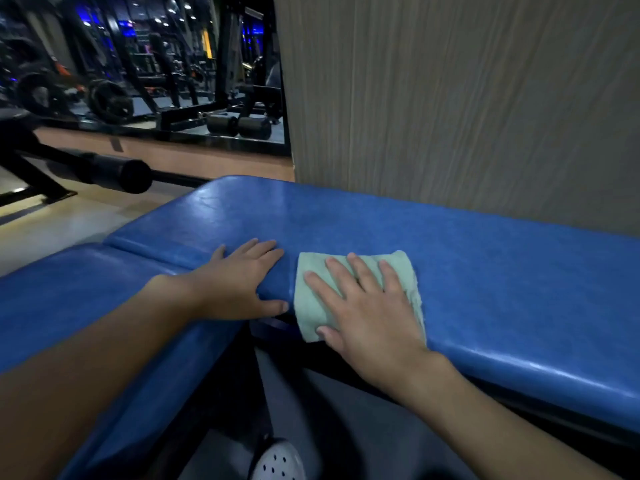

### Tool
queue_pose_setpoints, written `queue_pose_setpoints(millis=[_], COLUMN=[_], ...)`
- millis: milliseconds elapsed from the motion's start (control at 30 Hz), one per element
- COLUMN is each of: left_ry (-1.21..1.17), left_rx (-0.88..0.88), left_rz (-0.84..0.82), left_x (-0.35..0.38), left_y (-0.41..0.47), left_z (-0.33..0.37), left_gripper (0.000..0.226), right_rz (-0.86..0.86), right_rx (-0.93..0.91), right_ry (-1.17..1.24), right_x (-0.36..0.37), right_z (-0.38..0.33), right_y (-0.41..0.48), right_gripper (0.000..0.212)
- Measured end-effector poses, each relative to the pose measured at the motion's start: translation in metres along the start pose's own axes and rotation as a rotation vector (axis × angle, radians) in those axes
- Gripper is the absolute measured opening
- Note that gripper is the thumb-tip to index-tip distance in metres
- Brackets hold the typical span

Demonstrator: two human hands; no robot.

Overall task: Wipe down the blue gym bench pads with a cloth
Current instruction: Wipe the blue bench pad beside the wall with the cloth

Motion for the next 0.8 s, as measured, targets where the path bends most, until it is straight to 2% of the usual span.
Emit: queue_pose_setpoints(millis=[167,267,400,533,667,800], left_ry=[0.027,0.039,0.064,0.083,0.057,0.059], left_rx=[0.017,0.080,0.269,0.267,0.239,0.232], left_rz=[0.024,0.050,0.116,0.189,0.197,0.216], left_x=[0.006,0.003,-0.005,-0.010,-0.010,-0.009], left_y=[-0.001,-0.003,-0.004,-0.003,-0.002,-0.003], left_z=[0.014,0.032,0.070,0.085,0.079,0.080], left_gripper=[0.119,0.105,0.093,0.087,0.101,0.102], right_rz=[0.018,0.032,0.086,0.106,0.069,0.090], right_rx=[0.069,0.069,0.051,0.081,0.146,0.094], right_ry=[-0.059,-0.061,-0.078,-0.150,-0.148,-0.128], right_x=[-0.005,-0.008,-0.017,-0.022,-0.016,-0.019], right_z=[0.014,0.012,0.037,0.061,0.047,0.051], right_y=[-0.021,-0.021,-0.048,-0.080,-0.059,-0.064], right_gripper=[0.077,0.077,0.079,0.077,0.077,0.077])
Point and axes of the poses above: each hand's wrist, its own y-axis towards the middle knuckle, its own x-axis out of the palm, z = x × y, the point moved 8 cm from there along y, towards the middle knuckle, and after that the axes turned 6 degrees about y, right-handed, at the moved point
